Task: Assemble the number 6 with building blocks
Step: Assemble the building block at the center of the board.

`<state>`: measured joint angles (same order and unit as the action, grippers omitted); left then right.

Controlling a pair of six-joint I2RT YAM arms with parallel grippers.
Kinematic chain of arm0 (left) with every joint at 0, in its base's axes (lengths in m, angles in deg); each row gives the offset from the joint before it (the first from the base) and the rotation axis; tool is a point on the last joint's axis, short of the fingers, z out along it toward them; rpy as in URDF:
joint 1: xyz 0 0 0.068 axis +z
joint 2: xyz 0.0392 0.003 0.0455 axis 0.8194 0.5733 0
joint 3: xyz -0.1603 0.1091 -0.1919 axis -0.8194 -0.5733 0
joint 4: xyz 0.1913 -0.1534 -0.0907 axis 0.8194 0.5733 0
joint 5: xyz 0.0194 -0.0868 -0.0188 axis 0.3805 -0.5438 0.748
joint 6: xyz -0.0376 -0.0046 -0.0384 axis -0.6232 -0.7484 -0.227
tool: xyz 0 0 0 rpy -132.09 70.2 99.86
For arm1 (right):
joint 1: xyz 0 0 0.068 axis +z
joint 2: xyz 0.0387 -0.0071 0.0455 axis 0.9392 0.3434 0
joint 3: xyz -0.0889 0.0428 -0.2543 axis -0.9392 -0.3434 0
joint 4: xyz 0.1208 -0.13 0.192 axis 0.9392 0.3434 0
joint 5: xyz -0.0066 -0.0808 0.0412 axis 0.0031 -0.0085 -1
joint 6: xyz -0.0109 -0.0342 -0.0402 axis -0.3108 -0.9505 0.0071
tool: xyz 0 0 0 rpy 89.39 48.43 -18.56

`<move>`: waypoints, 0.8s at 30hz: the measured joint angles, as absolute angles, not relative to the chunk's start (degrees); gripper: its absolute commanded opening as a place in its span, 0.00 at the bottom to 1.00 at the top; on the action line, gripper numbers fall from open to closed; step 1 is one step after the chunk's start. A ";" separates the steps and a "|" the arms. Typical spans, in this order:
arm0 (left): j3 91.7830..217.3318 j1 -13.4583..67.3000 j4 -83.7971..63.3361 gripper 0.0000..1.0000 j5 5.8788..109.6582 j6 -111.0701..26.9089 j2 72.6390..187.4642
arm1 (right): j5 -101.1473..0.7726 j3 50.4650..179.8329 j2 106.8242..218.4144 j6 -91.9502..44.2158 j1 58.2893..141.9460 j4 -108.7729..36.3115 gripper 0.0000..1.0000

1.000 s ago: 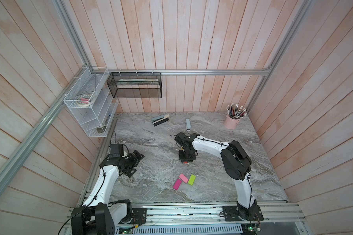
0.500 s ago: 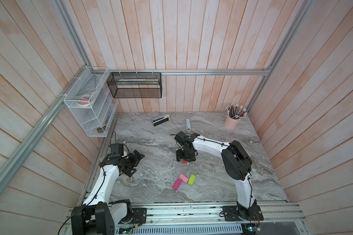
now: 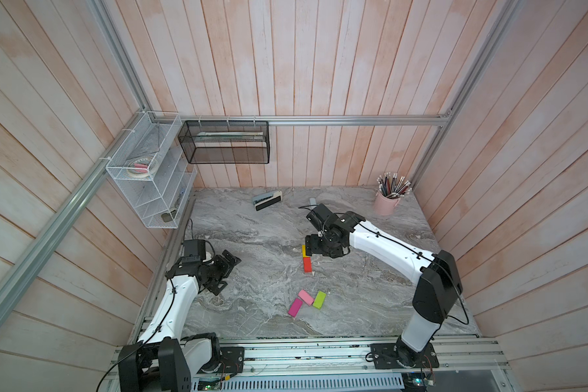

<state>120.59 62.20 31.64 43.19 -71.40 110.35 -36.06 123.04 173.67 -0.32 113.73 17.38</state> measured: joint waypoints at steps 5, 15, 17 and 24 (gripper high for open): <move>120.41 62.20 31.07 1.00 43.15 -71.38 110.26 | -39.95 112.02 171.75 1.10 110.65 13.01 0.85; 120.41 56.41 30.05 1.00 43.28 -72.67 110.35 | -44.12 108.46 170.35 -1.29 111.78 9.32 0.79; 120.41 55.10 29.68 1.00 43.26 -73.15 110.63 | -44.10 108.44 170.29 -2.93 114.03 9.28 0.79; 120.37 54.55 28.95 1.00 43.28 -74.22 110.83 | -44.12 103.45 166.68 -8.89 118.51 8.18 0.83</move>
